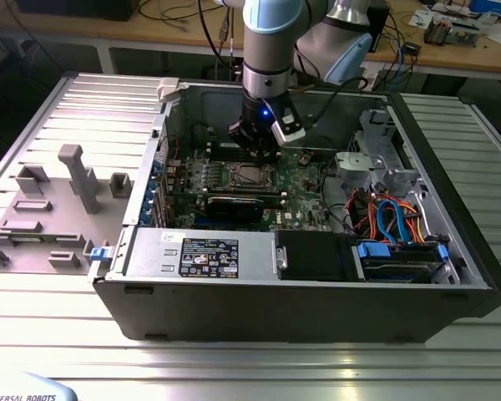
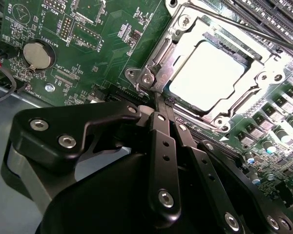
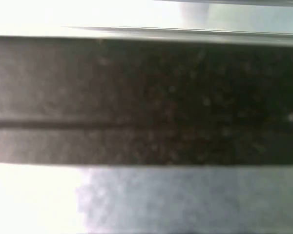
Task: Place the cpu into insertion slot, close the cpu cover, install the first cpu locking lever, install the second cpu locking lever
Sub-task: 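Install the first cpu locking lever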
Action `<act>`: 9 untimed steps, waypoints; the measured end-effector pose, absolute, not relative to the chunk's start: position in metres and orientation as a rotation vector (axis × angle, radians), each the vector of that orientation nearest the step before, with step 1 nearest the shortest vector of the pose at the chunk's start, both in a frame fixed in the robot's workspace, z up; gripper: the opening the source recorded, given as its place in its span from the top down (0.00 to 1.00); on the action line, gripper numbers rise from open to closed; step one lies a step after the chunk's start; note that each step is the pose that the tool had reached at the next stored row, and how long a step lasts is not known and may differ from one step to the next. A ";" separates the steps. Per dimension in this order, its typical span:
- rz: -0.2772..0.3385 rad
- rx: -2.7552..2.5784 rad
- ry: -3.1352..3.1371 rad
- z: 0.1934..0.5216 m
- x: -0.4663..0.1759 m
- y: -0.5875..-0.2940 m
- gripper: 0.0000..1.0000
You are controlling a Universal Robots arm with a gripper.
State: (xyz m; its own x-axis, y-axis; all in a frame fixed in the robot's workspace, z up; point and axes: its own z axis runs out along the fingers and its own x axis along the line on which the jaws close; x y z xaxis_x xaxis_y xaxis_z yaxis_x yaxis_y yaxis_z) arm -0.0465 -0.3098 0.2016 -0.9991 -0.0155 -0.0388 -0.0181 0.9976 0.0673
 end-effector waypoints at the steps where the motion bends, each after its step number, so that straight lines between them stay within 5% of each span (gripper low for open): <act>1: 0.106 -0.026 3.102 0.202 -0.046 -0.310 0.89; 9: 0.120 -0.026 3.102 0.201 -0.046 -0.310 0.89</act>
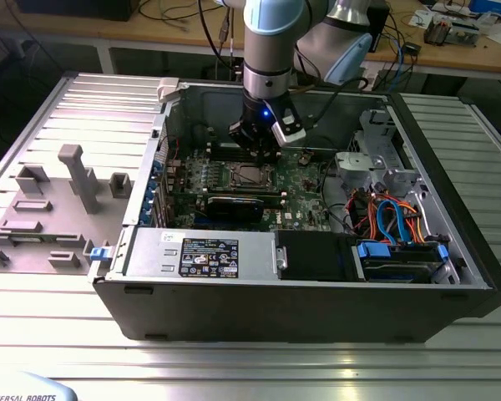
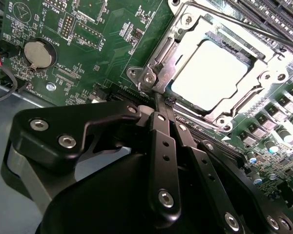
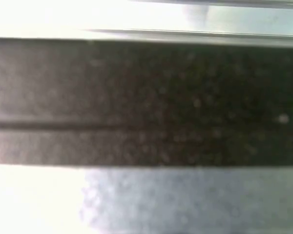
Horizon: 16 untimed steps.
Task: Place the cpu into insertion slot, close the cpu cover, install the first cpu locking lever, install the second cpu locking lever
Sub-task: 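Install the first cpu locking lever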
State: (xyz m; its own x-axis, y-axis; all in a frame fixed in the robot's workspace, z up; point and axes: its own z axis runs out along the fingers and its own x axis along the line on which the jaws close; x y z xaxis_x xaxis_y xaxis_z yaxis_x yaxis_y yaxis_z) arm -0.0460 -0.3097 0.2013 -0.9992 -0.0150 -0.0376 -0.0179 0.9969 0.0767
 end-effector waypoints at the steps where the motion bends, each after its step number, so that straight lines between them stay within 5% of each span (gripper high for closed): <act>1: 0.120 -0.026 3.102 0.201 -0.046 -0.310 0.89; 16: 0.114 -0.026 3.102 0.212 -0.046 -0.313 0.89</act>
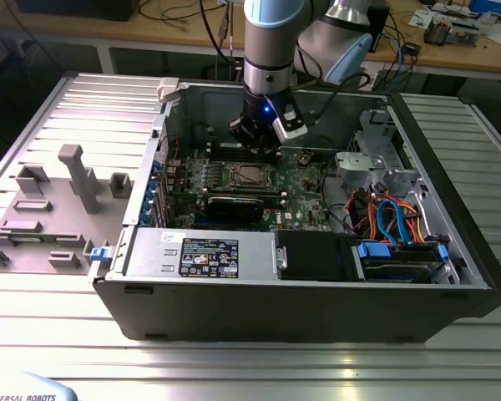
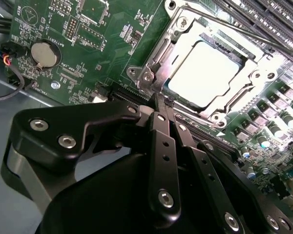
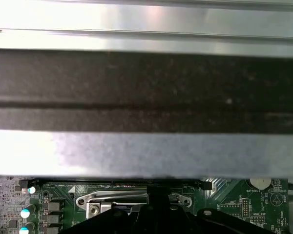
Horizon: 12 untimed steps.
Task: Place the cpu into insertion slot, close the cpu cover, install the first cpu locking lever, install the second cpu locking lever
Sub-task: 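Install the first cpu locking lever, then install the second cpu locking lever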
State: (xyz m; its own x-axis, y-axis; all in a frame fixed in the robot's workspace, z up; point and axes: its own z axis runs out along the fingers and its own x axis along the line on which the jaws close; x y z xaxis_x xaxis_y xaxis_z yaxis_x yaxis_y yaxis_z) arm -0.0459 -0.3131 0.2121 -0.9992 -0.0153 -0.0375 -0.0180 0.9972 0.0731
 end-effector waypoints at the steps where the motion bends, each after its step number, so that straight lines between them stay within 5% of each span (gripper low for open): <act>1: 0.114 -0.026 3.102 0.212 -0.046 -0.313 0.89; 12: 0.114 -0.026 3.103 0.212 -0.046 -0.317 0.89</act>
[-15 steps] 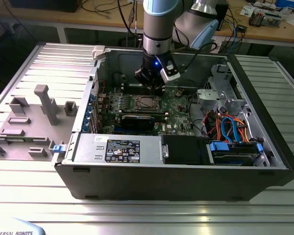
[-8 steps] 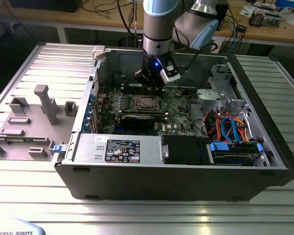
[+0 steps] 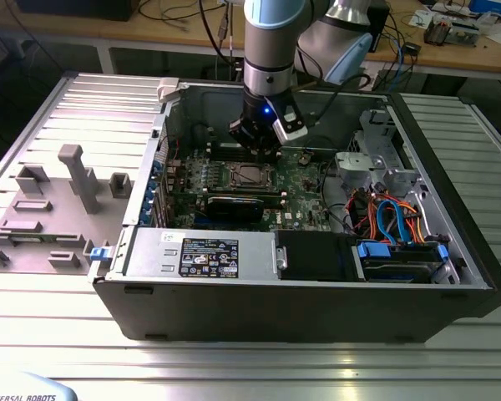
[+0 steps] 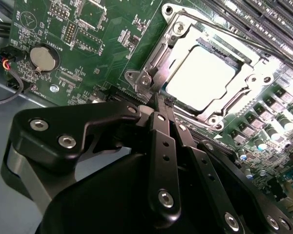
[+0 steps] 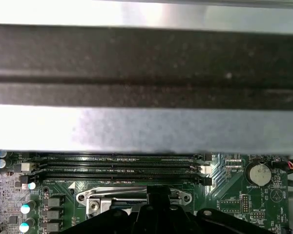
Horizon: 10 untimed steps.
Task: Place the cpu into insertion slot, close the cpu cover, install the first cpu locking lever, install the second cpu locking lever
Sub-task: 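Install the second cpu locking lever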
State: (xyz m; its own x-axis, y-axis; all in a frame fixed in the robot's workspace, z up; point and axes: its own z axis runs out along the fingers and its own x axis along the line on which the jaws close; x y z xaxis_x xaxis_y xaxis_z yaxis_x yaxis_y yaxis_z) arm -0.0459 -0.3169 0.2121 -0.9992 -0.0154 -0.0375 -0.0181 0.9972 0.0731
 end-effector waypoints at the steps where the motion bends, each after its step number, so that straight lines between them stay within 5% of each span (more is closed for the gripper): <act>1: 0.114 -0.026 3.102 0.212 -0.046 -0.317 0.89; 10: 0.114 -0.026 3.103 0.212 -0.046 -0.318 0.89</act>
